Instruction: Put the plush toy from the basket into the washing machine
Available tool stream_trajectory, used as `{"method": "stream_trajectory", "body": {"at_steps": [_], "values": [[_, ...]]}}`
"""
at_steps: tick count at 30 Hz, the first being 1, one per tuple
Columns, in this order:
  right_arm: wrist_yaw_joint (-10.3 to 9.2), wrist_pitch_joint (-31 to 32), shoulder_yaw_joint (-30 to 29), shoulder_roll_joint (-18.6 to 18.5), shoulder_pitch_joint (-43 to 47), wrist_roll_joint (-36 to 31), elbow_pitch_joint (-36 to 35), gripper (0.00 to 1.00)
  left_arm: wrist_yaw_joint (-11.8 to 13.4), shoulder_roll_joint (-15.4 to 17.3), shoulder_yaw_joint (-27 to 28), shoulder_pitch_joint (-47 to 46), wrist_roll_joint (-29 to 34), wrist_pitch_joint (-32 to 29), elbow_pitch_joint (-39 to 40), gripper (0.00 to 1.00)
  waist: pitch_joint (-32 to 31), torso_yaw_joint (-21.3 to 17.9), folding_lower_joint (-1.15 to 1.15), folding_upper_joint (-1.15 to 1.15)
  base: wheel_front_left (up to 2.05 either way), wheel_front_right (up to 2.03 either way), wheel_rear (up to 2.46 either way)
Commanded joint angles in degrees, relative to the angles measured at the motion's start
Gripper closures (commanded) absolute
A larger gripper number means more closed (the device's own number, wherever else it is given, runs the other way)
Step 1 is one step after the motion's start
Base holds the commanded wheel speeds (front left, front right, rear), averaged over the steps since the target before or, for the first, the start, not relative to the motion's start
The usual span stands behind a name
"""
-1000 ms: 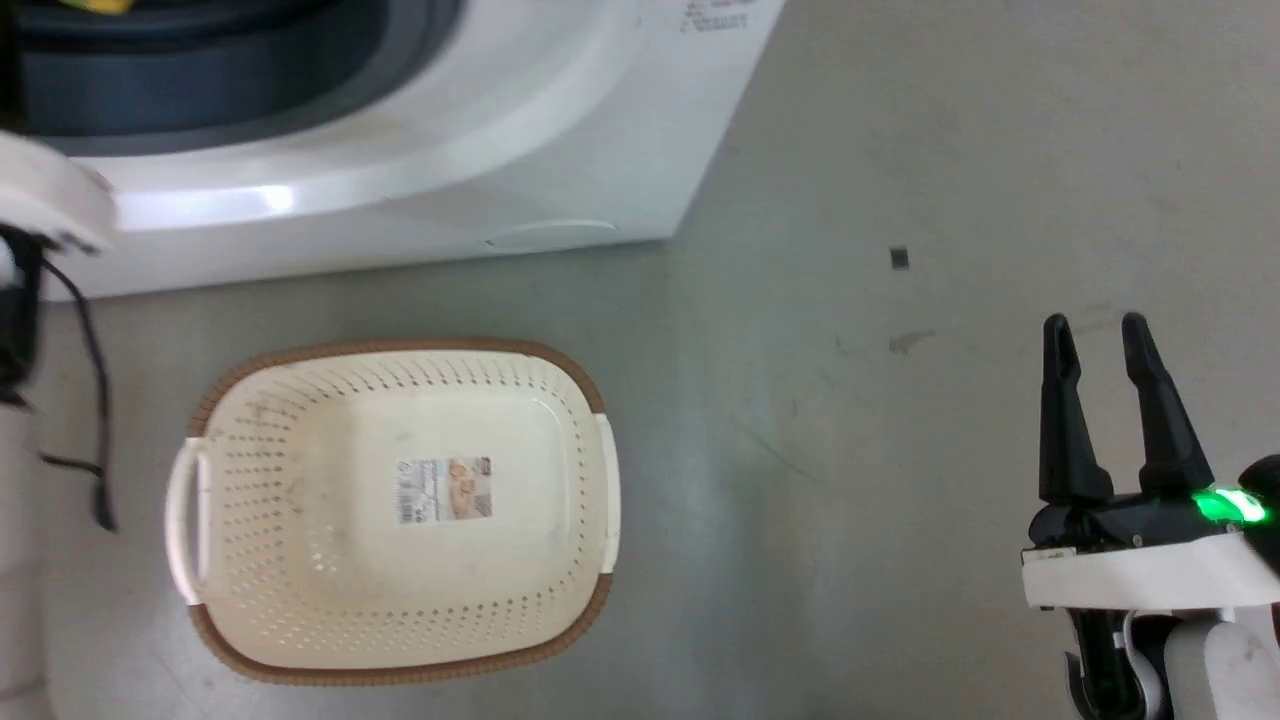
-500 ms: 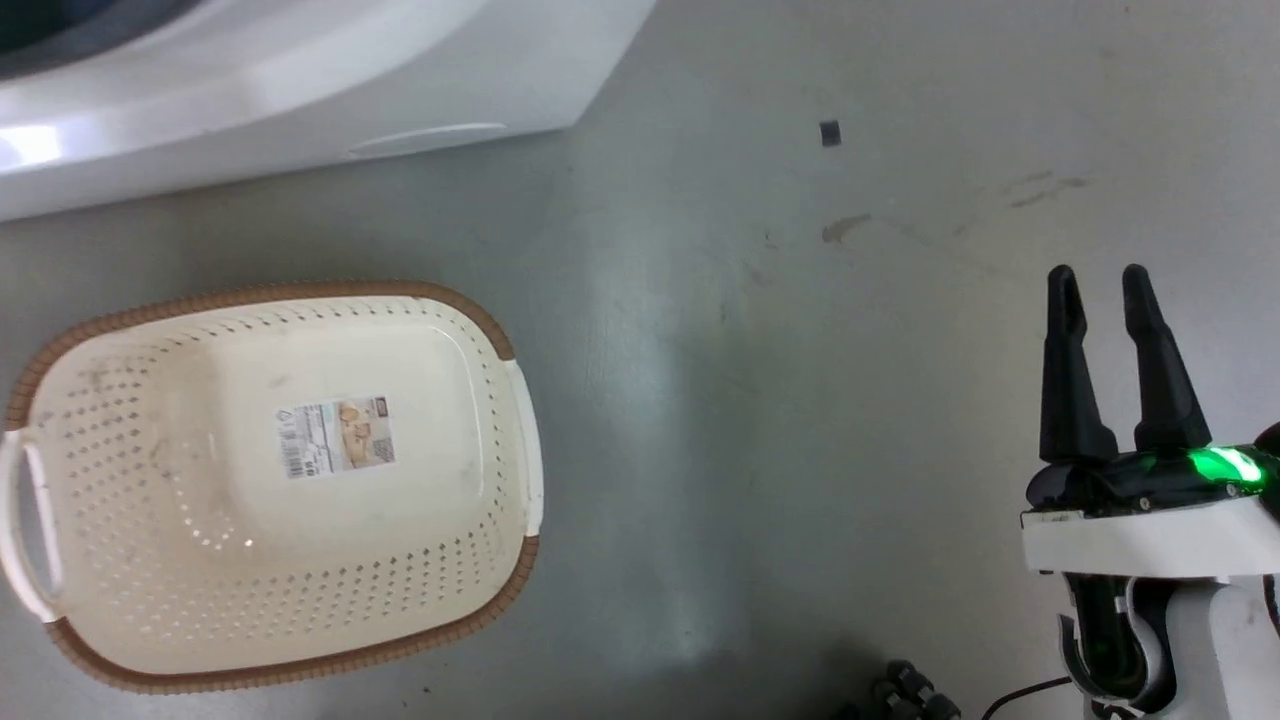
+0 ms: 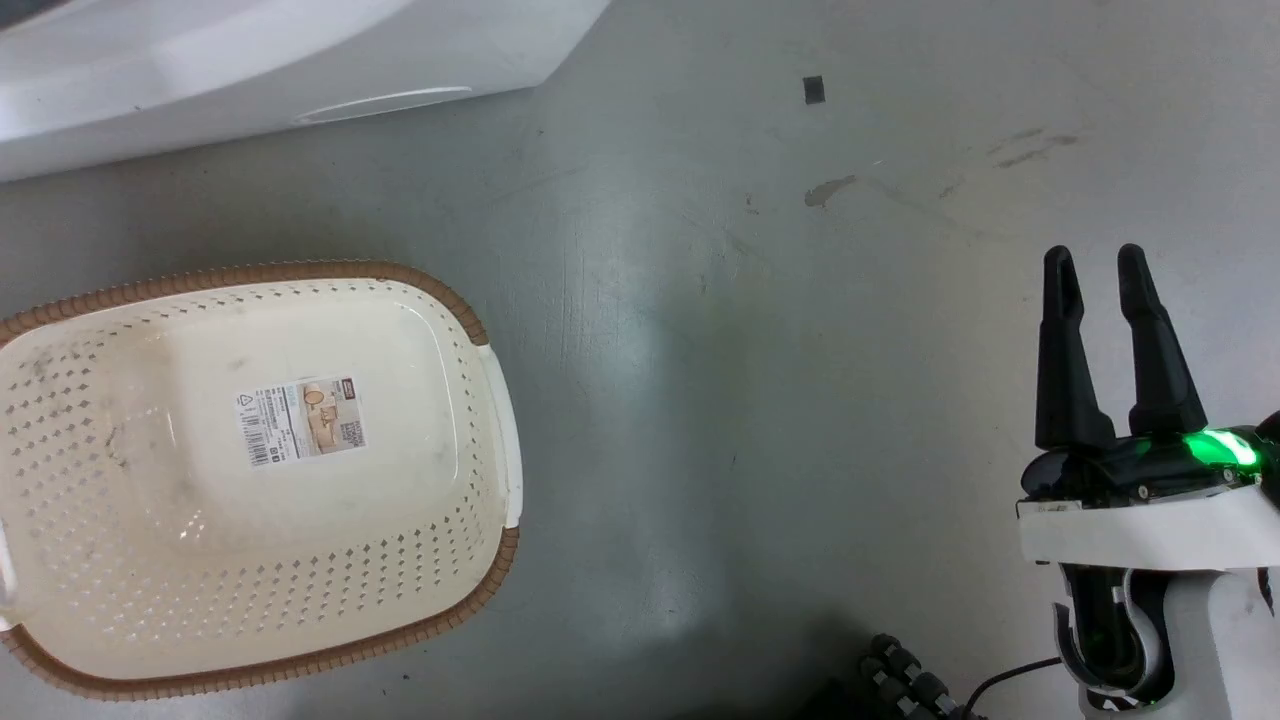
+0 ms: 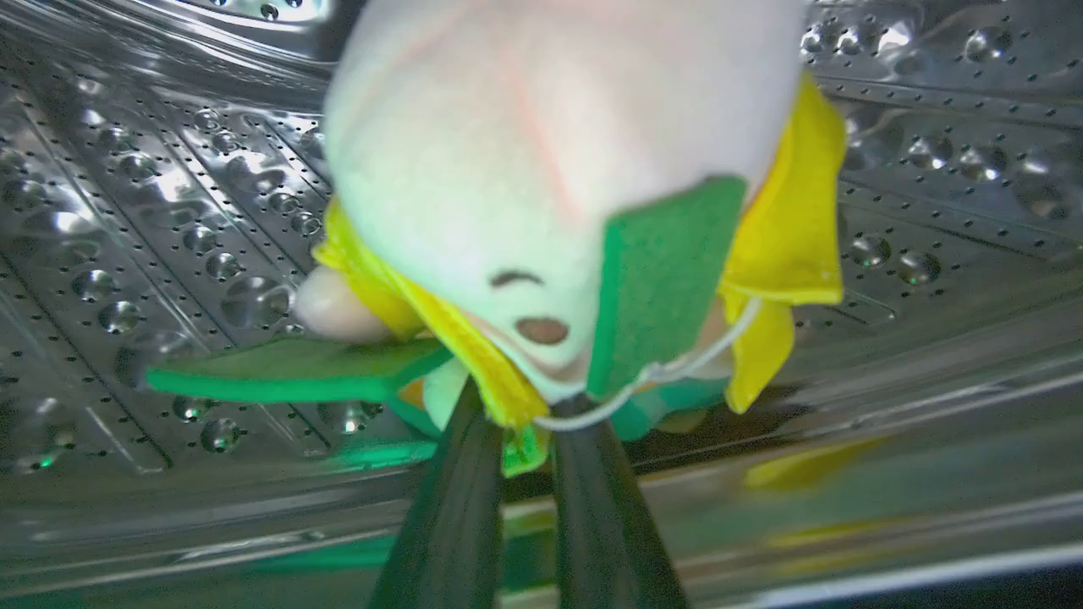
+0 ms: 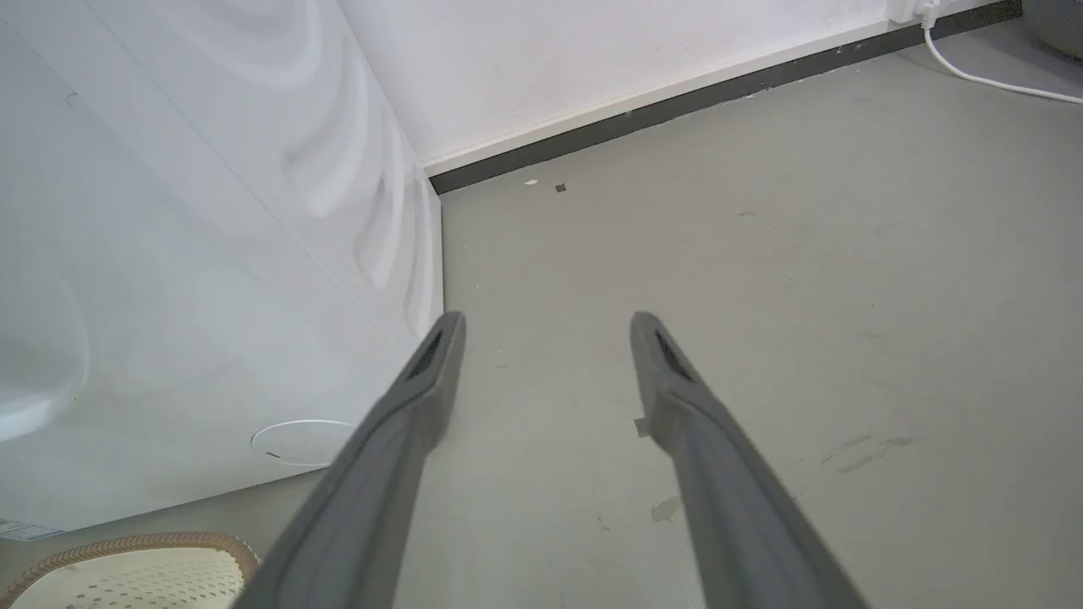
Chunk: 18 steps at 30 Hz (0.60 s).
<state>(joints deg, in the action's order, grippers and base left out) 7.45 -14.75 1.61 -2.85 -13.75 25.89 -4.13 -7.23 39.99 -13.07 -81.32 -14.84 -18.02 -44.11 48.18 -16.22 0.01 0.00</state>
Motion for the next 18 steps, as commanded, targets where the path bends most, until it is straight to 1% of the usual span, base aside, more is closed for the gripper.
{"method": "stream_trajectory", "body": {"at_steps": [1,2,3,4,7,12,18], "values": [[0.03,-0.2,0.0,0.0,-1.1,0.0,0.0,0.00,-0.2,0.1,-1.0,-0.6,-0.5,0.9,-1.0,1.00,-0.4,0.2,-0.01,0.00,0.00,0.00,0.00],[0.03,-0.2,0.0,0.0,-1.2,-0.1,0.1,0.00,-0.2,0.0,-1.5,-0.6,-0.7,1.6,-1.6,1.00,-0.7,0.3,-0.01,0.00,0.00,0.00,0.00],[0.03,-0.2,-0.1,0.0,-1.2,-0.2,0.2,0.00,-0.2,-0.1,-2.1,-0.5,-0.8,2.6,-2.2,0.66,-1.0,0.5,-0.01,0.00,0.00,0.00,0.00],[0.03,-0.2,-0.2,0.0,-1.3,-0.3,0.3,0.00,-0.2,-0.2,-2.5,-0.4,-0.9,3.8,-2.8,0.00,-1.5,0.6,-0.01,0.00,0.00,0.00,0.00],[0.03,-0.2,-0.4,0.0,-1.3,-0.9,0.7,0.00,-0.2,-0.9,-3.4,0.6,-1.2,7.3,-5.4,0.00,-3.4,1.2,-0.01,0.00,0.00,0.00,0.00],[0.03,-0.2,-0.4,0.0,-0.3,-2.4,1.5,0.00,-0.2,-3.1,-4.5,4.4,-3.0,13.3,-9.8,0.00,-8.7,2.7,-0.01,0.00,0.00,0.00,0.00],[0.03,-0.2,-2.0,0.0,1.3,-4.5,2.2,0.00,-0.2,-7.5,-6.4,10.8,-5.3,21.4,-12.6,0.00,-16.6,6.1,-0.01,0.00,0.00,0.00,0.00]]}}
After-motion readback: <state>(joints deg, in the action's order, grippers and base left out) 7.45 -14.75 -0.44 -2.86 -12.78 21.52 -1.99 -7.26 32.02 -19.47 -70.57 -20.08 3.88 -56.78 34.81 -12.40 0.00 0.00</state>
